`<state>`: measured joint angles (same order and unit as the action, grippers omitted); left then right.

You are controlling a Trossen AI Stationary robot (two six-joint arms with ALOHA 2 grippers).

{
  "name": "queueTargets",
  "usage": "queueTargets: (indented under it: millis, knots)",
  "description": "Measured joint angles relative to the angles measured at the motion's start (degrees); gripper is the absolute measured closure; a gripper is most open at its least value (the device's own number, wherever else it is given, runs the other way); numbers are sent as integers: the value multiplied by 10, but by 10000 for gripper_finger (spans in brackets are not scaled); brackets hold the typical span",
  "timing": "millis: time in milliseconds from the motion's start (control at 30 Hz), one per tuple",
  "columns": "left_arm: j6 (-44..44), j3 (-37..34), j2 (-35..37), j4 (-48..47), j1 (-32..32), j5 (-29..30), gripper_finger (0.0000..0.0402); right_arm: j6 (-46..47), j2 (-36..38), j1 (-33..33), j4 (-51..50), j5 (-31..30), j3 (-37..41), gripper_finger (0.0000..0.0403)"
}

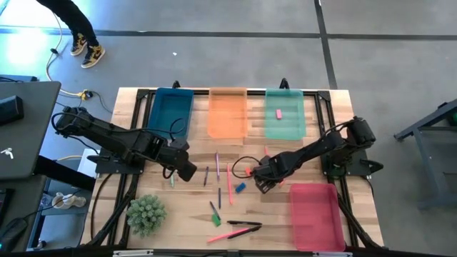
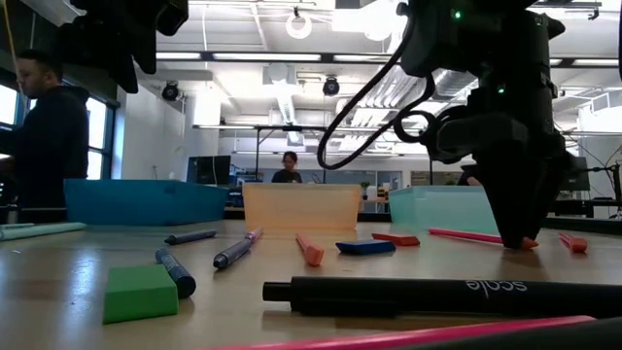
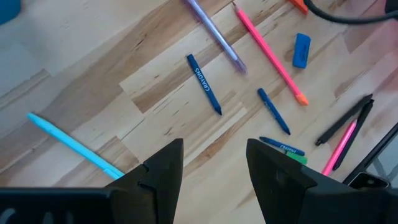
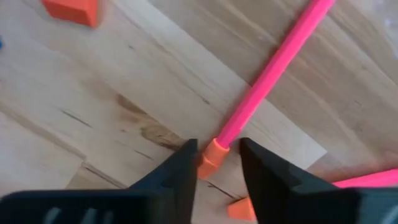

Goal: Sort crayons/erasers/pens/pencils in bins
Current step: Put the top center pink pencil into the pink bin

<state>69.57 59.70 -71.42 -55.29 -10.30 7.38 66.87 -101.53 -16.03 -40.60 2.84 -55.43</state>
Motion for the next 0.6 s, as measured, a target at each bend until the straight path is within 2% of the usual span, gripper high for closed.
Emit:
queueTargets:
  millis: [267, 467, 600]
  knots:
    - [-21, 0, 0, -2, 0, 0, 236, 4, 10, 0, -12, -7, 0, 392]
    - [-38, 0, 0, -2, 0, 0, 236, 25, 11, 0, -22, -7, 0, 384]
    - [-45, 0, 0, -2, 0, 0, 236, 34, 21, -1, -23, -8, 1, 392]
